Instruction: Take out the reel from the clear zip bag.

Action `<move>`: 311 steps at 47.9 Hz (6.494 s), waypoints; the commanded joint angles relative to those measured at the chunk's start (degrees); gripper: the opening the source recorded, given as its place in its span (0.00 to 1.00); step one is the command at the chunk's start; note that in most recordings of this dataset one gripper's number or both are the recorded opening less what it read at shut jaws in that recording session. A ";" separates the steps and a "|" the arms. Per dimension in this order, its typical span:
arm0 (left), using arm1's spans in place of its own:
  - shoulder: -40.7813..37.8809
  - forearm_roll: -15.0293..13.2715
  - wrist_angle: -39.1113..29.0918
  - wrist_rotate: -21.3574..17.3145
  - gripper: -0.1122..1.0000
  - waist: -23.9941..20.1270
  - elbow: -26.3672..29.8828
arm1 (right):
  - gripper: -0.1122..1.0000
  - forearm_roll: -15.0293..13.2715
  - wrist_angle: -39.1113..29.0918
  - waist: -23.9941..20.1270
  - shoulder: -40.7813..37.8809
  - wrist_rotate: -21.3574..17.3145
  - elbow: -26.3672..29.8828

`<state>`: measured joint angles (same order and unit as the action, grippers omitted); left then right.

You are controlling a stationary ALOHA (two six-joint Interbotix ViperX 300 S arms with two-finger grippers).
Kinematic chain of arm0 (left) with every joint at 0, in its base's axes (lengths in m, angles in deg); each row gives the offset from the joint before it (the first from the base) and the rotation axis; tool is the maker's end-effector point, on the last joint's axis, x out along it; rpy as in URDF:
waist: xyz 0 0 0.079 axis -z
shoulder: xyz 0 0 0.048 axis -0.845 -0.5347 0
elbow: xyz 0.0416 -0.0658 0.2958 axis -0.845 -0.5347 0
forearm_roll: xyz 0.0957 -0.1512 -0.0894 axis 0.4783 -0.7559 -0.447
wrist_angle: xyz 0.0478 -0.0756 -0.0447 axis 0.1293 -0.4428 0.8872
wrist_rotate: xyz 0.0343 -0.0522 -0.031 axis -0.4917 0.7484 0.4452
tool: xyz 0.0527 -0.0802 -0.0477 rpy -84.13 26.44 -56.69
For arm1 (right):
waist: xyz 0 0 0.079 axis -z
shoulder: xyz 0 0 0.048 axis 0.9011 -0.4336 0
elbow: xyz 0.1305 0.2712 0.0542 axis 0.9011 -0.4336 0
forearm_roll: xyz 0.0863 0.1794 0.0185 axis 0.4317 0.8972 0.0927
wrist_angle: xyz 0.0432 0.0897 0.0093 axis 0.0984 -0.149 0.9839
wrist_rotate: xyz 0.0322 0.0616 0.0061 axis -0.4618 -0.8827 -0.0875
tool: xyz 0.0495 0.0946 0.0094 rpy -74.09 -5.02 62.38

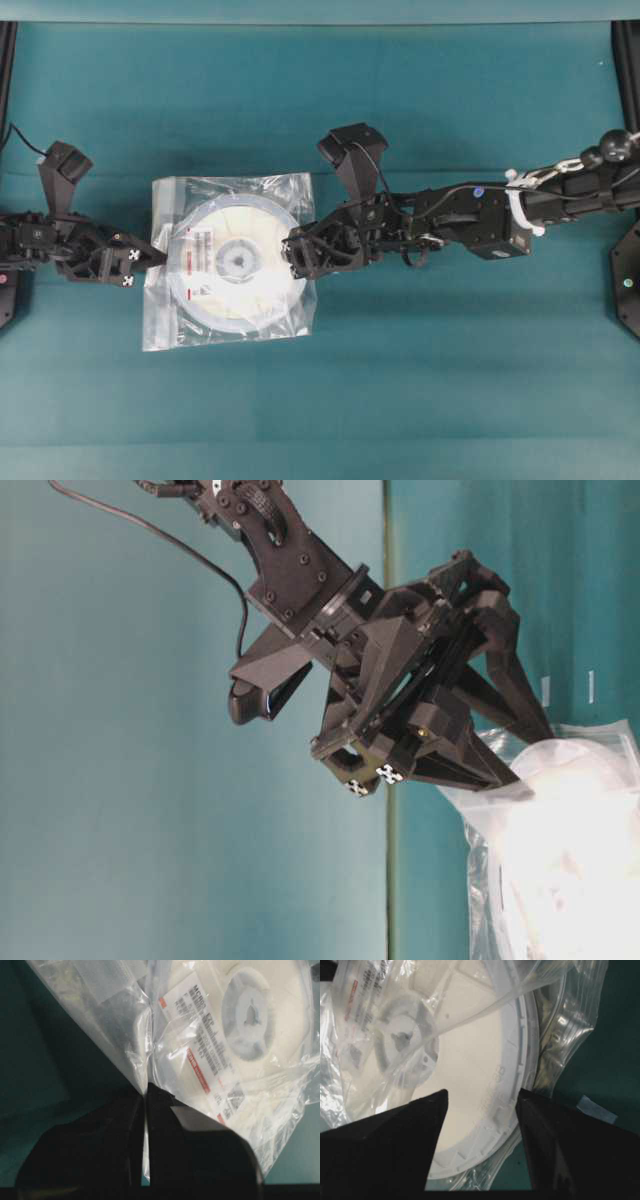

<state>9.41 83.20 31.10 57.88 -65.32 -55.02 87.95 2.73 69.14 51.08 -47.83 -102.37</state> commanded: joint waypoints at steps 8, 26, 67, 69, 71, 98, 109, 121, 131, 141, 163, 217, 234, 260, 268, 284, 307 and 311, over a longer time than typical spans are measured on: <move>-0.18 0.09 -0.09 -0.09 0.10 0.18 0.18 | 0.65 0.09 0.26 -0.88 0.00 -0.70 1.93; -0.26 0.09 -0.18 -0.09 0.10 0.09 0.18 | 0.64 0.09 0.79 -1.49 -1.23 -2.02 2.64; -0.35 0.09 -0.18 -0.09 0.10 0.18 0.09 | 0.20 0.00 0.00 -0.88 1.85 -1.76 -0.70; -0.35 0.09 -0.18 -0.18 0.10 0.09 0.09 | 0.16 0.00 0.00 -0.62 2.37 -1.76 -1.32; -0.35 0.09 -0.18 -0.18 0.10 0.09 0.18 | 0.13 0.00 0.26 -0.53 2.99 -1.76 -2.02; -0.53 0.09 -1.05 -0.26 0.10 0.18 0.35 | 0.13 -0.09 -0.09 0.18 9.93 -1.93 -10.81; -0.53 0.09 -1.23 -0.35 0.10 0.18 0.53 | 0.13 -0.09 0.09 0.62 13.45 -2.11 -15.21; -0.70 0.09 -1.23 -0.35 0.10 0.09 1.32 | 0.13 -0.09 -0.09 0.97 16.87 -2.20 -19.34; -0.88 0.09 -2.11 -0.44 0.10 0.09 1.76 | 0.13 0.00 -0.09 1.58 20.21 -2.29 -23.38; -0.88 0.18 -2.29 -0.44 0.10 0.09 1.85 | 0.13 0.09 -0.09 2.02 23.20 -2.29 -26.63; -0.88 0.09 -2.72 -0.44 0.10 0.18 1.85 | 0.13 0.09 -1.93 3.08 28.65 -3.08 -32.61; -0.88 0.09 -4.66 -0.44 0.10 0.18 2.11 | 0.13 0.00 -3.96 3.69 31.73 -3.52 -34.89; -1.14 0.18 -4.66 -0.44 0.10 0.18 2.64 | 0.13 0.09 -3.96 3.78 31.73 -3.69 -34.80; -1.23 0.18 -5.54 -0.44 0.10 0.18 2.64 | 0.34 0.00 -3.78 2.99 31.99 -3.34 -35.07; -1.23 0.18 -6.33 -0.44 0.10 0.09 2.72 | 0.75 0.00 -3.96 2.02 31.90 -3.25 -35.16; -1.23 0.18 -6.42 -2.02 0.10 0.18 2.90 | 0.91 -0.26 -4.48 2.55 32.17 -3.25 -35.24; -1.41 0.18 -7.38 -4.48 0.54 0.18 4.22 | 0.91 -0.35 -6.15 2.55 33.93 -3.08 -35.24; -1.23 0.18 -9.14 -4.57 0.54 0.09 4.66 | 0.91 -0.35 -6.24 2.55 34.28 -2.99 -35.24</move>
<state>8.53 83.47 23.99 53.57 -64.88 -50.62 87.68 -3.51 71.60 84.48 -51.09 -137.87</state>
